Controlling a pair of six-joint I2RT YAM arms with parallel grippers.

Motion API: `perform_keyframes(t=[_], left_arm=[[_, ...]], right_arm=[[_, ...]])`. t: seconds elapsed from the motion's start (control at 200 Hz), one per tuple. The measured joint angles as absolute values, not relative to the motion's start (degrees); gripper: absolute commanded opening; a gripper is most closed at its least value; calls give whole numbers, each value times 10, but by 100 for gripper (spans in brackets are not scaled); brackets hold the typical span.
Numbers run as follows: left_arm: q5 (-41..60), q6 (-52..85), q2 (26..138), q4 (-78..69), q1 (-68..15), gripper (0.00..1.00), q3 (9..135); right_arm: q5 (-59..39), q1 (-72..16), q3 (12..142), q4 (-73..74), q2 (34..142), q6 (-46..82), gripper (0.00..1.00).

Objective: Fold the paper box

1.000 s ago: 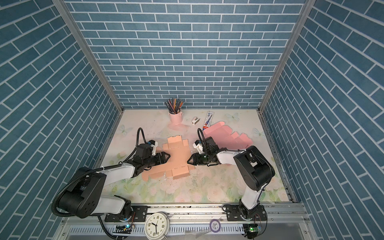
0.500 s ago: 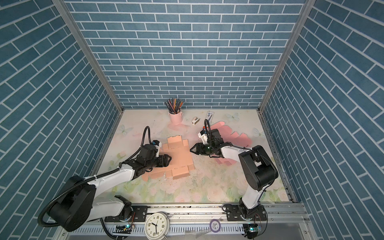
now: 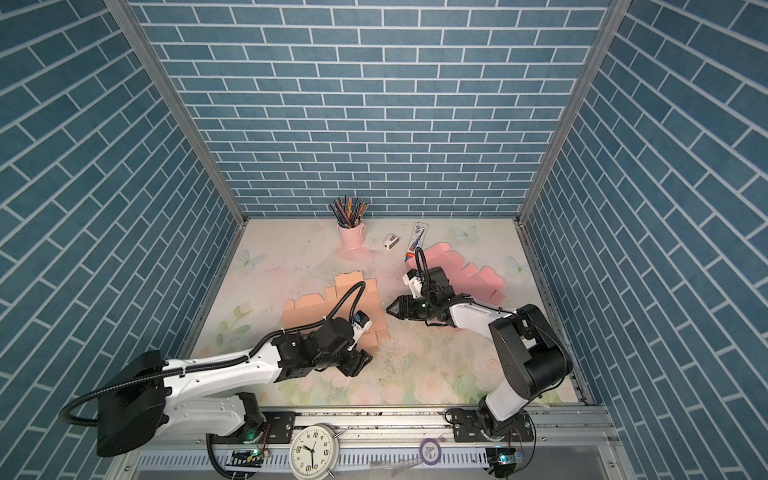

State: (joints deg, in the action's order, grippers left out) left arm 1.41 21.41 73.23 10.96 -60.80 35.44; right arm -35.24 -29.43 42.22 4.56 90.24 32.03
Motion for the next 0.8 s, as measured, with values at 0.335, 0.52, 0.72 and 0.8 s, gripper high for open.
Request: perform_keyframes(t=[0.335,0.52,0.72,0.8], left_arm=[[-77,211,842,132,-655,52,396],[-136,205,849,135,-659,48,403],[-159,185,857,133,-660,32,403],[-158,182,861,129,-660,20,403]], right_arm=[[-338,-287,371,45,835,311,62],[-334,-280,356,43,807,310,62],[-335,-269,349,43,801,307,61],[-337,-269,344,43,801,307,61]])
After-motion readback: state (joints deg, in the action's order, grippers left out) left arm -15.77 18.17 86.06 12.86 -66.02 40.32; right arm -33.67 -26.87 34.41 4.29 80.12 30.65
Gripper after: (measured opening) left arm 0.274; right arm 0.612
